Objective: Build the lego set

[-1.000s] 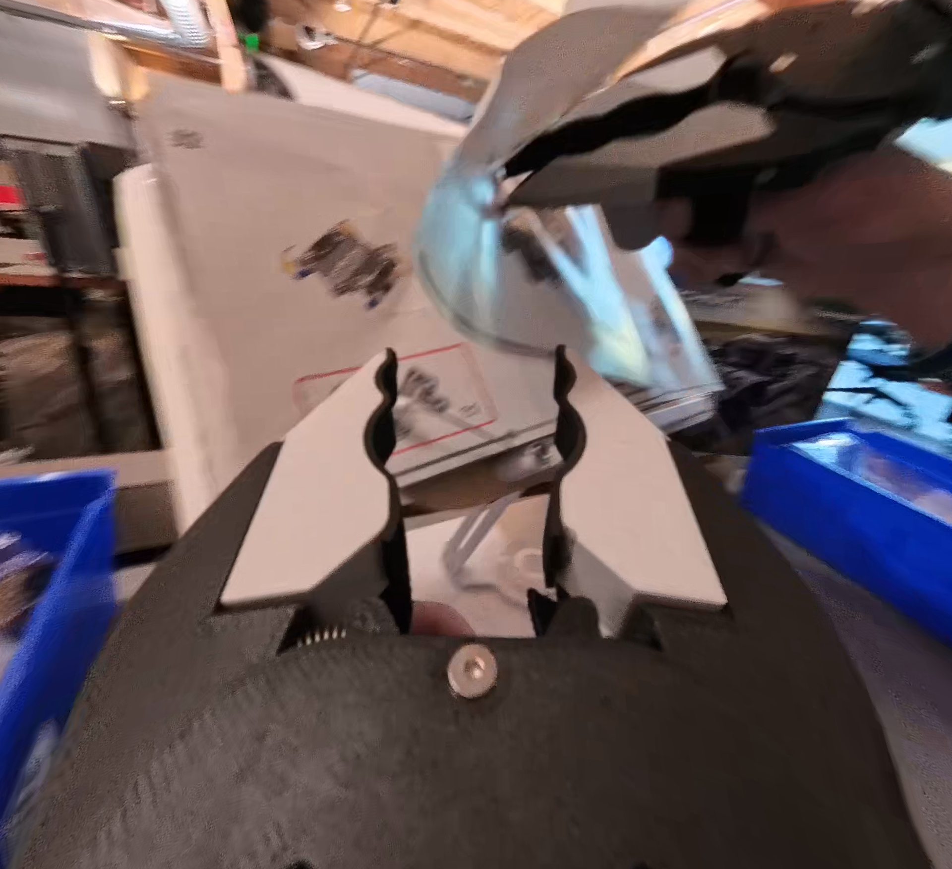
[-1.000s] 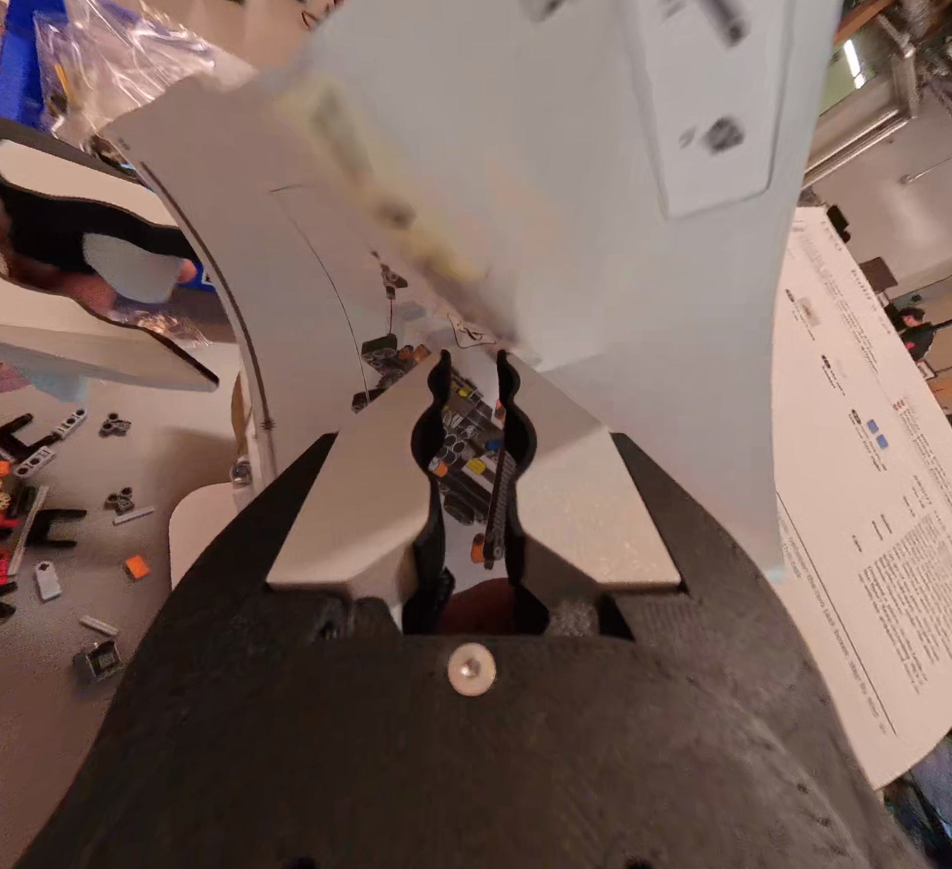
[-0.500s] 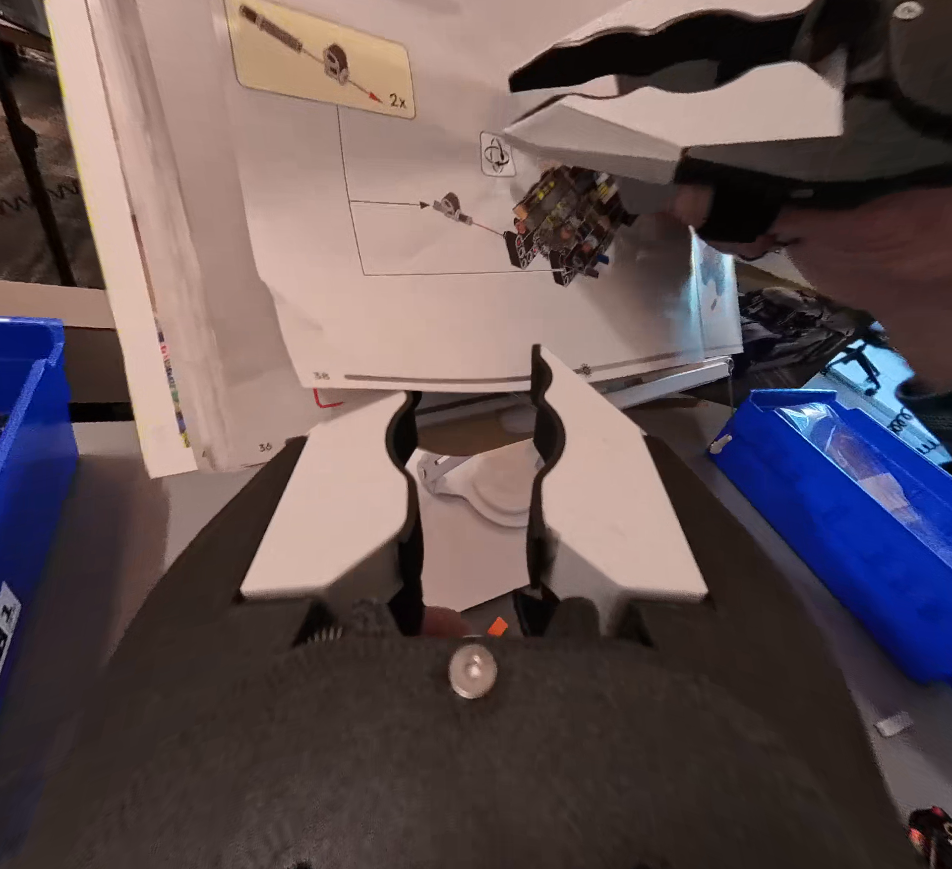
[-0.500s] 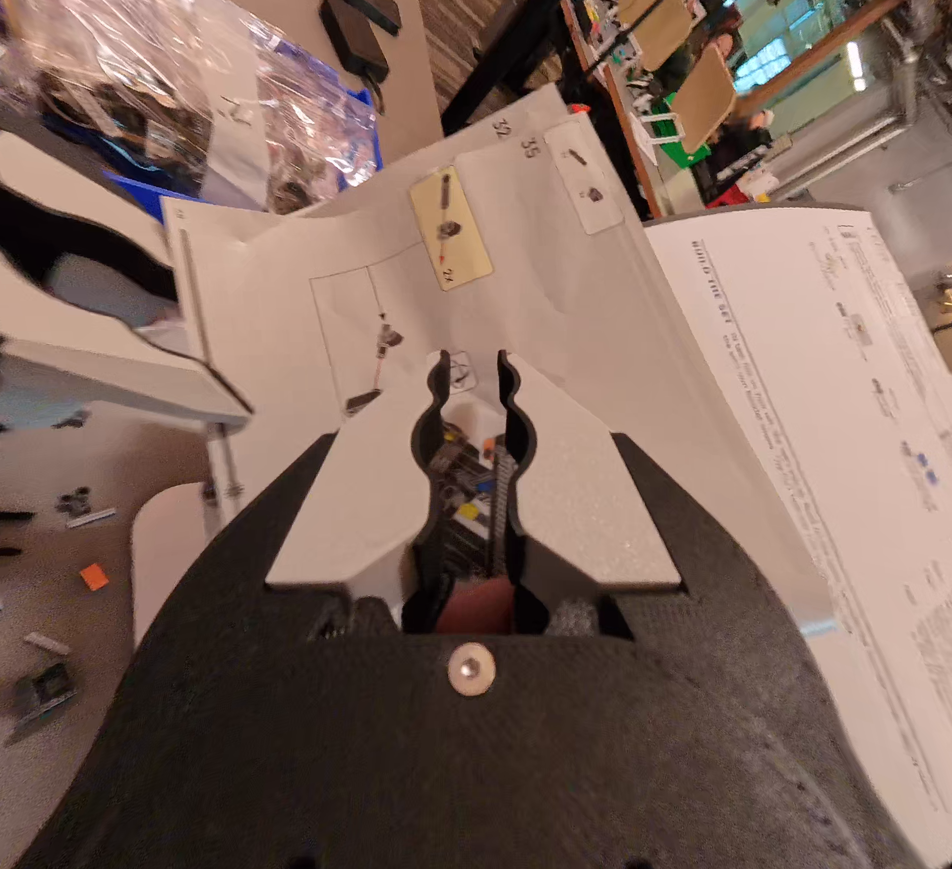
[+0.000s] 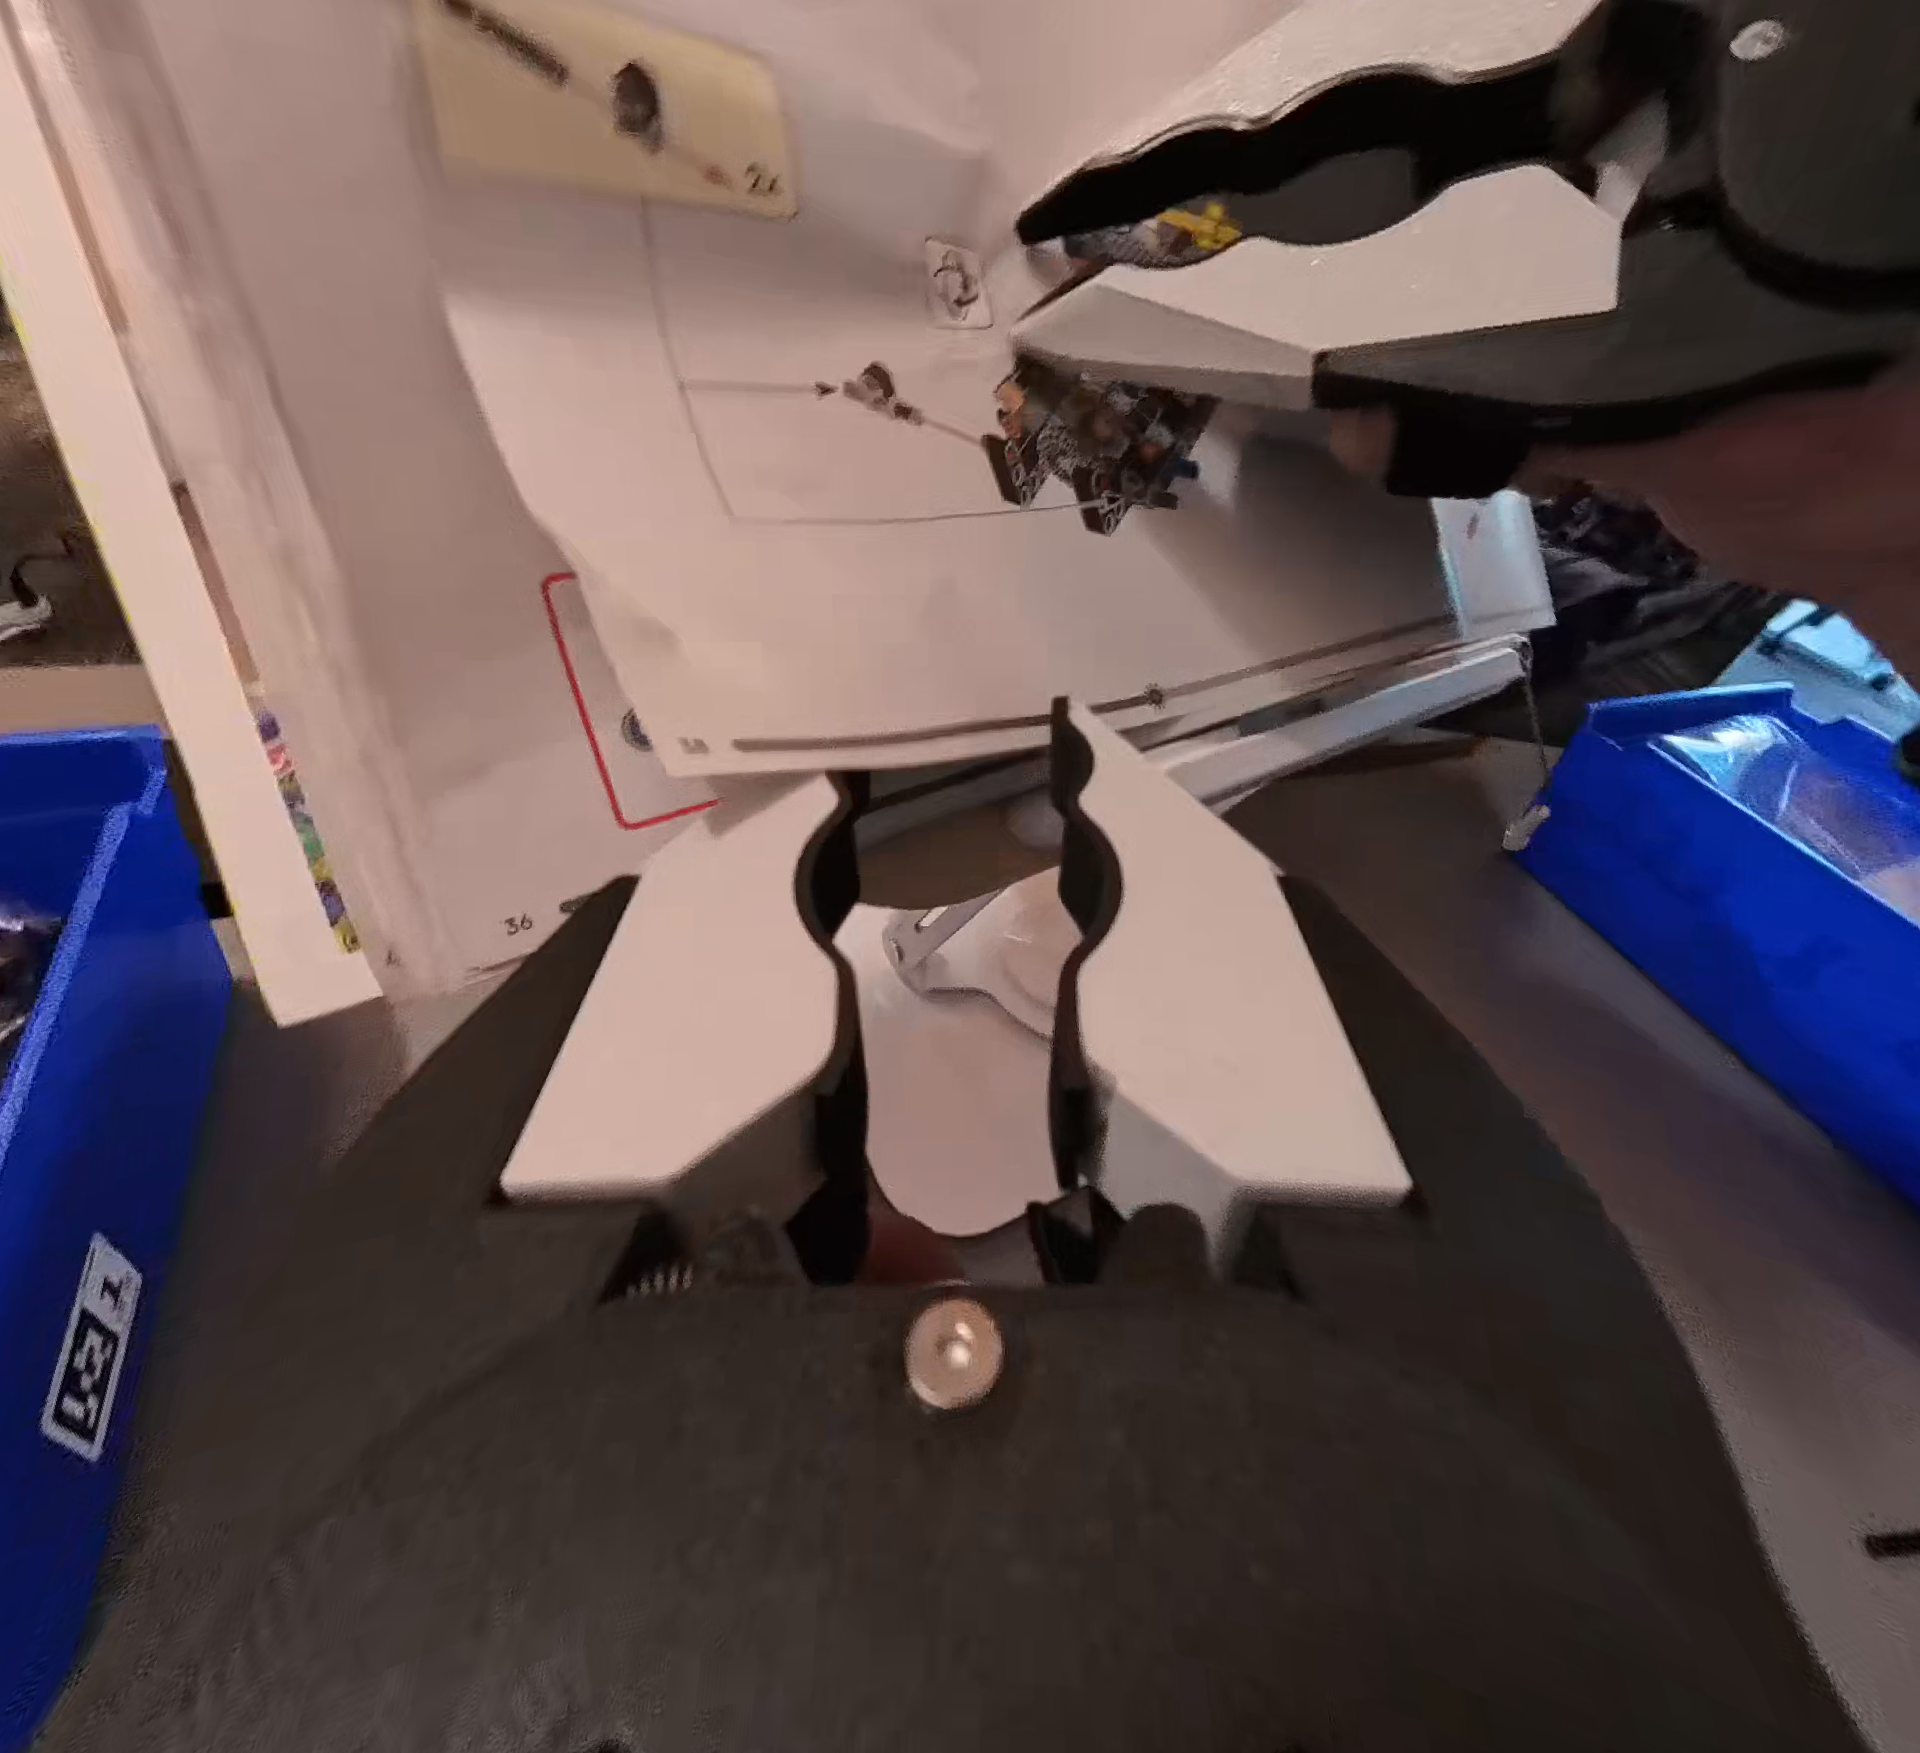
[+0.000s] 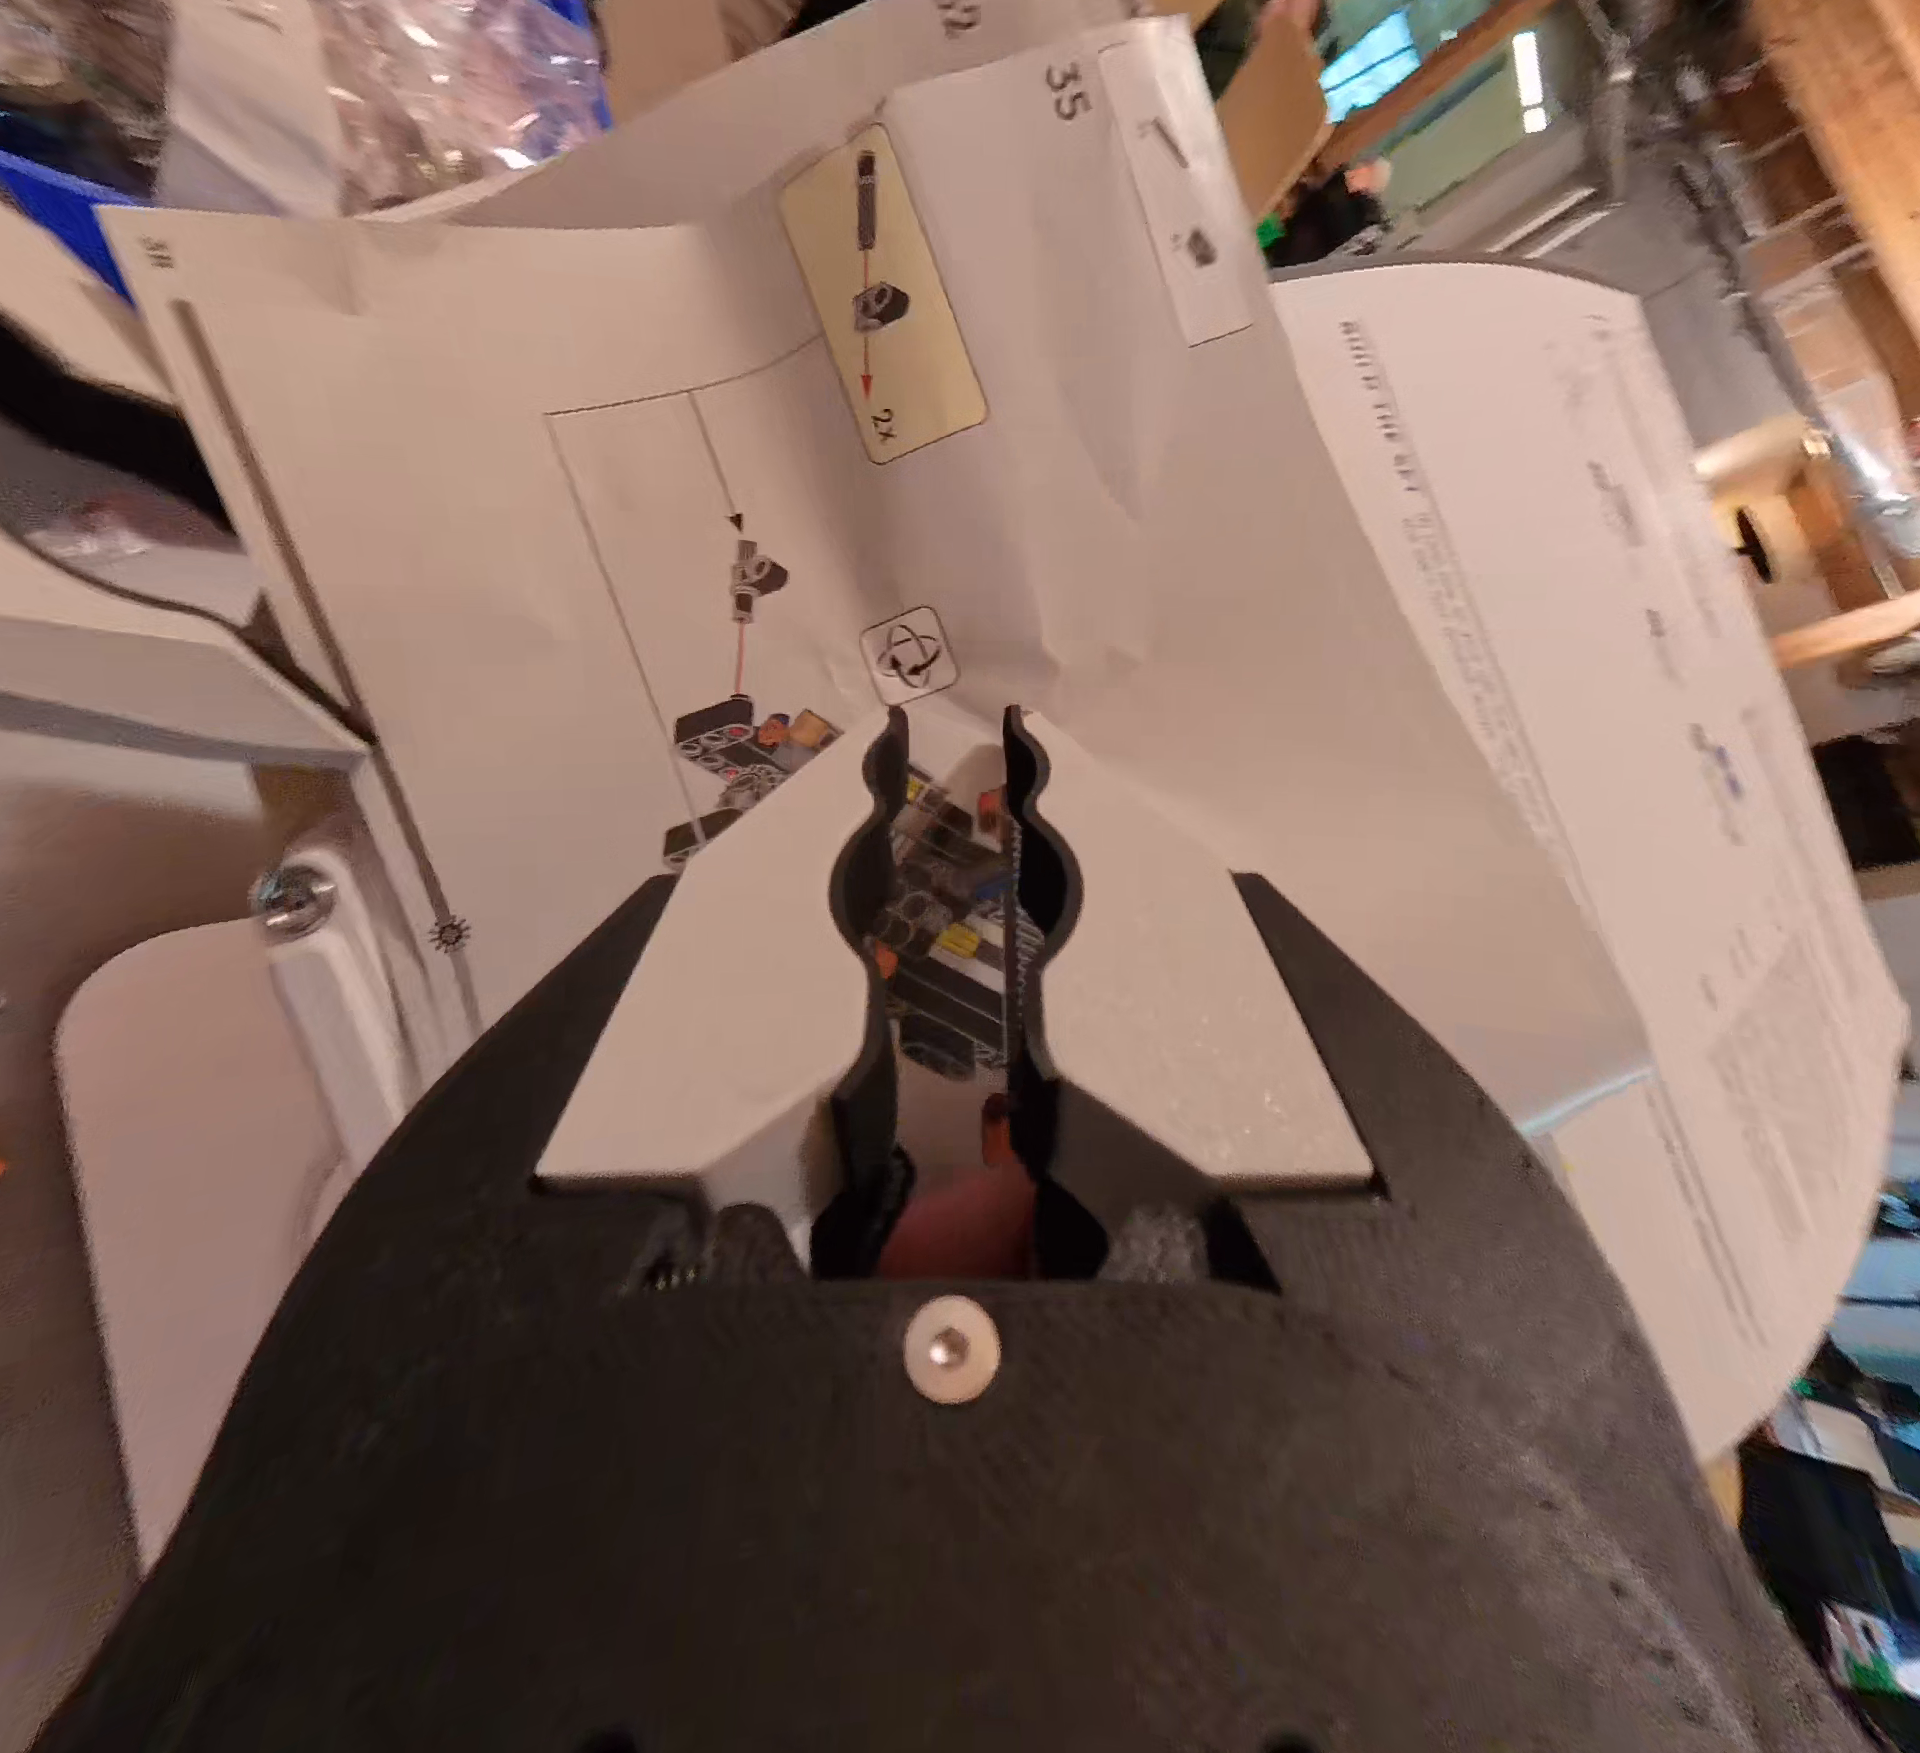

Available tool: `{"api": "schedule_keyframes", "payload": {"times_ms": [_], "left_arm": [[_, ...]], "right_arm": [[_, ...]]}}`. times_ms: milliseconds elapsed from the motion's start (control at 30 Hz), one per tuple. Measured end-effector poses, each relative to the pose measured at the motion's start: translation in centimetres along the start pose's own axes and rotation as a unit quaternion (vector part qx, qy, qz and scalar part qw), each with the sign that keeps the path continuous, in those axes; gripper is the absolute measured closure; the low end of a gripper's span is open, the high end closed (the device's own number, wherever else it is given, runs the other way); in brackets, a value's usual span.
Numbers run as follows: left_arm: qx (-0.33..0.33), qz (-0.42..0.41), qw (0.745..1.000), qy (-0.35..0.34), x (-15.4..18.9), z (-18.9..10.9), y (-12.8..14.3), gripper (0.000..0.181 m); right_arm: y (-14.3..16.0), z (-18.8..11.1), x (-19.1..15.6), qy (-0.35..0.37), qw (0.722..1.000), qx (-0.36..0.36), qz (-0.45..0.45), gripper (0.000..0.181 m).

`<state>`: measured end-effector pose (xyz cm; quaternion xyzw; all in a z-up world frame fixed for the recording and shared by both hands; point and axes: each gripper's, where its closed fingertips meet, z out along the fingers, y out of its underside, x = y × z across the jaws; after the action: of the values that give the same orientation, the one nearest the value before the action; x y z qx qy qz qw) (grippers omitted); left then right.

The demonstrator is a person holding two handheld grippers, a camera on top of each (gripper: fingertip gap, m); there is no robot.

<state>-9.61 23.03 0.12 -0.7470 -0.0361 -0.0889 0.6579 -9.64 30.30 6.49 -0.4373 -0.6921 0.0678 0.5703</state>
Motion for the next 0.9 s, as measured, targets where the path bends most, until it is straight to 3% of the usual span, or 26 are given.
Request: {"api": "schedule_keyframes", "payload": {"times_ms": [167, 267, 400, 567, 633, 733, 900], "left_arm": [[-0.006, 0.000, 1.000, -0.012, 0.4, 0.5, -0.2, 0.145], [-0.013, 0.001, 1.000, -0.023, 0.5, 0.9, -0.4, 0.145], [-0.033, 0.000, 0.999, -0.035, 0.5, 1.2, 0.1, 0.168], [-0.023, -0.022, 0.999, -0.017, 0.6, 1.1, 0.2, 0.175], [0.000, -0.063, 0.998, 0.006, 0.7, 1.0, 0.1, 0.176], [0.033, -0.086, 0.996, 0.015, 0.7, 0.7, 0.1, 0.177], [0.073, -0.120, 0.990, 0.030, 0.7, 0.3, 0.3, 0.178]], "right_arm": [[0.1, 0.2, 2.0, 0.077, 0.997, -0.005, -0.003, 0.167], [0.3, 0.5, 2.0, 0.085, 0.996, -0.013, -0.004, 0.170], [0.2, 0.4, 2.1, 0.084, 0.996, -0.006, 0.011, 0.169], [-0.8, -0.1, 1.4, 0.074, 0.997, 0.008, -0.002, 0.170], [-2.0, -0.6, 0.2, 0.058, 0.998, 0.022, -0.024, 0.172], [-3.8, -0.7, -3.8, -0.040, 0.998, 0.045, -0.036, 0.176], [-2.5, 1.5, -5.9, -0.085, 0.996, 0.009, -0.038, 0.181]]}}
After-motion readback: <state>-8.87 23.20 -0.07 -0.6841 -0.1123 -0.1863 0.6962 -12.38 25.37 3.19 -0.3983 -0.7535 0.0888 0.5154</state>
